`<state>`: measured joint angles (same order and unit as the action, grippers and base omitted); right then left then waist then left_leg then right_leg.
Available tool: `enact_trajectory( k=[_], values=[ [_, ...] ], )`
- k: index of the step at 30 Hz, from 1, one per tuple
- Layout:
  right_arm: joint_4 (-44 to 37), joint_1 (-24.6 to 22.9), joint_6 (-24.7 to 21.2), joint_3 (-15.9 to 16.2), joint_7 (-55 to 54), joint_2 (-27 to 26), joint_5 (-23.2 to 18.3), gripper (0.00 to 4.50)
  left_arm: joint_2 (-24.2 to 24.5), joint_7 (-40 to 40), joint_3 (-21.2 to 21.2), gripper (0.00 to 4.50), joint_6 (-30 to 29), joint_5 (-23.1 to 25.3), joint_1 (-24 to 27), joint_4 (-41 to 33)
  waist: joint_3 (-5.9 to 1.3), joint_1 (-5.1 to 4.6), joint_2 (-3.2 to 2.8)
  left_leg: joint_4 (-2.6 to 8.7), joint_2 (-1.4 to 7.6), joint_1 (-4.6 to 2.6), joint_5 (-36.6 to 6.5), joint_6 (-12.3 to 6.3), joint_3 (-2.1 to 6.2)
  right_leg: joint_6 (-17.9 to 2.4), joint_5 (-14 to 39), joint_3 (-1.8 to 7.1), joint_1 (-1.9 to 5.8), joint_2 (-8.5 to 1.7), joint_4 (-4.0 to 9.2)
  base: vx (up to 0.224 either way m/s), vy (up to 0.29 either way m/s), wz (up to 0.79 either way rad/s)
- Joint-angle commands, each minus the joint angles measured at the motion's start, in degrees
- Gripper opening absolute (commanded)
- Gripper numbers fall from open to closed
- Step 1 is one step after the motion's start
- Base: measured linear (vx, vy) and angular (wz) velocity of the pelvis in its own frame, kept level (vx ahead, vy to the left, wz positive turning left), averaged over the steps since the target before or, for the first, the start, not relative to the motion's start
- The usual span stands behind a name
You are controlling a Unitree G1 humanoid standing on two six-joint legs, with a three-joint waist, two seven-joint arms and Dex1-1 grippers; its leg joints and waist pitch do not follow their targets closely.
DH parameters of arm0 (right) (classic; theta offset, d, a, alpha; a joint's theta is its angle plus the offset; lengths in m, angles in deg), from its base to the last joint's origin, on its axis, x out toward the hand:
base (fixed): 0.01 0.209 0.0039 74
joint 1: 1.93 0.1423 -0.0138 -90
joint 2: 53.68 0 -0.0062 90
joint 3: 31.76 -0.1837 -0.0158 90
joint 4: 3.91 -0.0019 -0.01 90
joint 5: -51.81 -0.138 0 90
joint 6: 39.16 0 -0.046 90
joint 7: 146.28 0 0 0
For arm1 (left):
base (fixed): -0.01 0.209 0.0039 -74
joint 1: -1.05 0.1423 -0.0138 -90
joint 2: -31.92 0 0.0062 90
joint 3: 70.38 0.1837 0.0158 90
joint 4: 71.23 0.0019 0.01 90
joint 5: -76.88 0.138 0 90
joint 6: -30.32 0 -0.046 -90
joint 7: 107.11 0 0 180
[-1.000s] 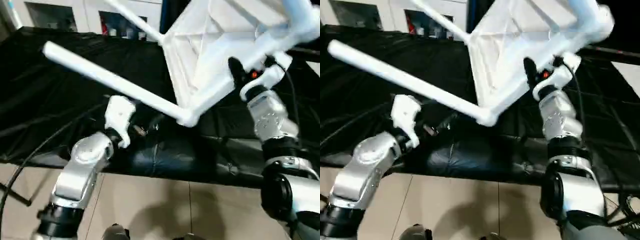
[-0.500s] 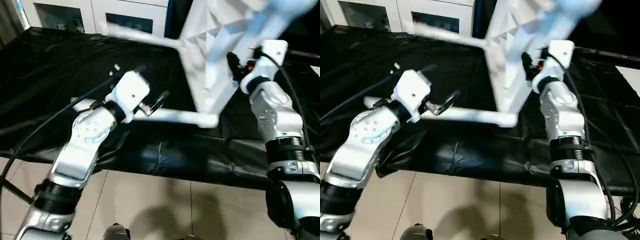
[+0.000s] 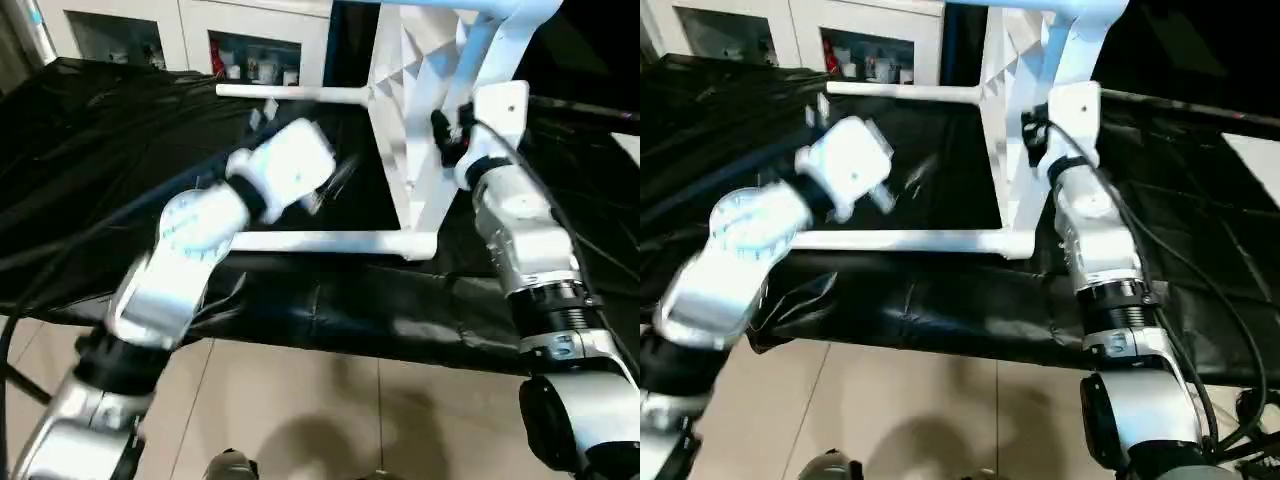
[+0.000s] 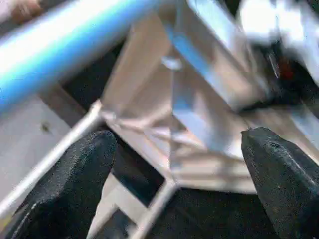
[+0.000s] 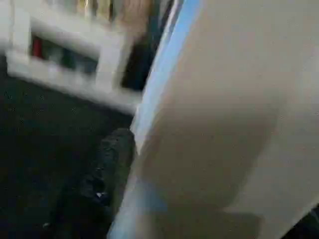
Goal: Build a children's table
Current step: Flip table
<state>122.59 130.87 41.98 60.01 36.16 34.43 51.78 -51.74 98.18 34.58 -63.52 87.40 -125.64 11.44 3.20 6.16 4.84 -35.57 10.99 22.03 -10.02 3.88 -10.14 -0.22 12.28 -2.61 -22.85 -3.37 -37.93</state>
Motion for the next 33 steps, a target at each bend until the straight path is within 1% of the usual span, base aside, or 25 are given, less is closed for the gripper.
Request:
enact_trajectory(
  k=[1,2,3,4,5,7,8,9,12,13,16,17,18,20,21,22,23,25,27,28,29,30,33],
  values=[
    [3.7,-1.1,-1.1,-0.3,-0.2,0.7,1.2,2.96,0.1,-0.9,-0.1,4.5,1.0,1.1,-1.1,0.1,-3.71,-0.49,-0.99,4.53,1.94,-1.54,-16.1,5.24,0.82,-6.6,11.5,2.53,1.62,-4.15,5.3,0.0,0.0,0.0],
    [5.0,-1.0,-0.3,-0.7,0.0,0.8,1.0,2.96,0.3,-2.9,-1.0,4.5,2.8,2.2,-2.0,0.8,-3.83,-0.53,-0.56,4.46,1.95,-1.44,-15.3,5.04,0.76,-6.7,10.3,2.51,1.75,-4.07,5.13,0.0,0.0,0.0],
    [5.6,-0.9,0.3,-0.8,0.1,0.8,0.9,2.96,0.5,-3.6,-1.5,4.5,3.6,2.7,-2.5,1.3,-4.04,-0.28,-0.68,4.26,1.88,-1.23,-13.0,4.42,0.63,-7.2,7.5,2.55,1.89,-4.06,4.8,0.0,0.0,0.0],
    [6.0,-0.8,0.7,-0.9,0.2,0.7,0.9,2.96,0.5,-4.0,-1.8,4.5,4.0,3.0,-2.9,1.7,-4.0,-0.29,-0.87,4.29,1.87,-0.89,-11.5,4.2,0.65,-7.4,6.0,2.5,2.06,-4.07,4.61,0.0,0.0,0.0],
    [6.2,-0.7,1.0,-1.0,0.2,0.7,0.9,2.96,0.6,-4.2,-1.9,4.5,4.5,3.3,-3.0,1.9,-3.95,-0.35,-0.62,4.24,1.88,-0.94,-11.1,4.16,0.58,-7.3,5.3,2.45,1.97,-3.95,4.58,0.0,0.0,0.0],
    [6.5,-0.6,1.9,-1.4,0.7,0.5,0.4,2.96,1.0,-4.9,-2.1,4.5,5.4,4.1,-3.6,2.5,-3.92,-0.37,-0.7,4.23,1.86,-0.93,-11.4,3.98,0.6,-7.3,5.6,2.46,1.97,-4.02,4.6,0.0,0.0,0.0],
    [7.1,-0.1,3.8,-1.6,1.4,0.2,0.0,2.96,2.3,-7.7,-2.3,4.5,7.8,7.4,-5.1,4.2,-3.92,-0.38,-0.64,4.21,1.89,-0.84,-11.7,3.81,0.6,-7.3,6.5,2.47,1.96,-4.11,4.7,0.0,0.0,0.0],
    [7.2,0.0,4.2,-1.7,1.5,0.1,-0.2,2.96,2.7,-8.5,-2.4,4.5,8.3,8.3,-5.5,4.5,-3.94,-0.45,-0.55,4.2,1.88,-0.8,-11.6,3.72,0.61,-7.2,6.5,2.46,2.05,-4.09,4.67,0.0,0.0,0.0],
    [8.5,1.0,6.4,-1.8,1.7,-0.1,-0.2,2.96,3.7,-11.3,-3.1,4.5,10.5,10.7,-7.3,6.1,-3.94,-0.73,-0.68,4.21,1.9,-0.83,-11.4,3.8,0.68,-7.4,6.8,2.42,1.95,-4.16,4.58,0.0,0.0,0.0],
    [9.5,1.4,7.7,-1.8,1.8,-0.2,-0.3,2.96,4.0,-11.4,-3.6,4.5,11.9,10.8,-8.0,6.4,-3.91,-0.83,-0.7,4.22,1.93,-0.85,-11.7,3.77,0.68,-7.6,6.9,2.42,1.86,-4.16,4.62,0.0,0.0,0.0],
    [9.9,1.6,8.6,-1.8,2.2,-0.3,-0.3,2.59,4.6,-13.0,-4.2,4.5,13.2,12.3,-9.3,6.6,-3.89,-0.89,-0.71,4.22,1.98,-0.86,-11.9,3.72,0.65,-8.2,6.4,2.41,1.84,-4.17,4.55,0.0,0.0,0.0],
    [10.0,1.7,8.9,-1.9,2.4,-0.4,-0.3,2.55,4.9,-13.8,-4.3,4.5,13.8,13.0,-9.8,6.9,-3.97,-0.88,-0.75,4.15,1.96,-0.9,-11.8,3.4,0.65,-8.3,5.9,2.43,1.86,-4.18,4.47,0.0,0.0,0.0],
    [10.1,1.7,9.0,-1.9,2.6,-0.5,-0.4,2.55,5.1,-14.7,-4.4,4.5,14.3,13.7,-10.1,7.2,-3.88,-0.93,-0.68,4.2,1.96,-0.8,-11.8,3.36,0.66,-8.3,6.0,2.41,1.84,-4.13,4.5,0.0,0.0,0.0],
    [10.7,1.8,9.6,-1.9,2.9,-0.6,-0.3,2.35,5.3,-16.4,-4.7,4.5,15.5,14.7,-10.8,8.0,-3.88,-0.92,-0.67,4.21,1.99,-0.81,-11.8,3.34,0.67,-8.4,6.3,2.43,1.86,-4.25,4.54,0.0,0.0,0.0],
    [10.8,1.8,9.9,-1.9,3.1,-0.7,-0.3,2.29,5.4,-16.8,-4.7,4.5,15.9,15.1,-11.2,8.7,-3.88,-0.91,-0.52,4.17,1.95,-0.81,-11.8,3.25,0.63,-8.5,6.5,2.42,1.83,-4.21,4.57,0.0,0.0,0.0],
    [11.0,1.8,10.1,-1.9,3.1,-0.8,-0.3,2.29,5.5,-17.0,-4.6,4.5,16.1,15.4,-11.5,9.1,-3.83,-0.95,-0.56,4.22,1.93,-0.78,-11.9,3.22,0.65,-8.4,6.9,2.42,1.84,-4.2,4.56,0.0,0.0,0.0],
    [11.4,2.0,10.5,-1.8,3.3,-0.8,-0.3,2.25,6.0,-17.8,-4.2,4.5,16.3,17.2,-12.0,10.2,-3.85,-0.96,-0.57,4.2,1.98,-0.85,-12.1,3.17,0.66,-8.2,7.4,2.42,1.74,-4.23,4.58,0.0,0.0,0.0],
    [11.7,2.1,11.1,-1.8,3.4,-0.9,-0.2,2.21,6.3,-17.9,-3.7,4.5,16.1,18.3,-12.6,11.8,-3.82,-0.94,-0.65,4.21,1.97,-0.88,-12.3,3.28,0.64,-8.2,8.1,2.45,1.62,-4.29,4.71,0.0,0.0,0.0],
    [12.1,2.3,11.8,-1.7,3.7,-0.9,0.1,2.19,6.7,-18.3,-3.2,4.5,14.8,20.0,-13.7,15.2,-3.82,-0.92,-0.67,4.22,1.93,-0.96,-12.4,3.29,0.63,-8.2,8.2,2.44,1.52,-4.21,4.72,0.0,0.0,0.0],
    [12.1,2.4,12.0,-1.7,3.8,-0.9,0.3,2.18,7.1,-19.1,-2.9,4.5,14.8,21.1,-14.3,17.2,-3.88,-0.89,-0.85,4.24,1.9,-0.98,-12.5,3.37,0.67,-8.3,7.9,2.45,1.53,-4.22,4.73,0.0,0.0,0.0],
    [12.1,2.5,12.0,-1.7,3.8,-0.8,0.3,2.18,7.2,-19.4,-2.8,4.5,14.9,21.5,-14.5,17.9,-3.92,-0.93,-0.77,4.29,1.92,-0.85,-12.1,3.38,0.77,-8.4,7.2,2.42,1.7,-4.23,4.57,0.0,0.0,0.0],
    [12.0,2.6,12.1,-1.8,3.9,-0.7,0.3,2.17,7.3,-19.7,-2.9,4.5,14.6,22.0,-14.8,18.8,-3.94,-0.9,-1.11,4.3,1.94,-0.9,-12.0,3.45,0.79,-8.6,6.7,2.42,1.68,-4.25,4.51,0.0,0.0,0.0],
    [11.9,2.7,12.4,-1.8,3.9,-0.5,0.2,2.16,7.1,-19.7,-3.6,4.5,13.7,21.8,-15.2,20.0,-4.0,-0.91,-0.95,4.23,1.93,-0.87,-11.5,3.45,0.73,-9.2,4.9,2.43,1.82,-4.3,4.39,0.0,0.0,0.0]
  ],
)
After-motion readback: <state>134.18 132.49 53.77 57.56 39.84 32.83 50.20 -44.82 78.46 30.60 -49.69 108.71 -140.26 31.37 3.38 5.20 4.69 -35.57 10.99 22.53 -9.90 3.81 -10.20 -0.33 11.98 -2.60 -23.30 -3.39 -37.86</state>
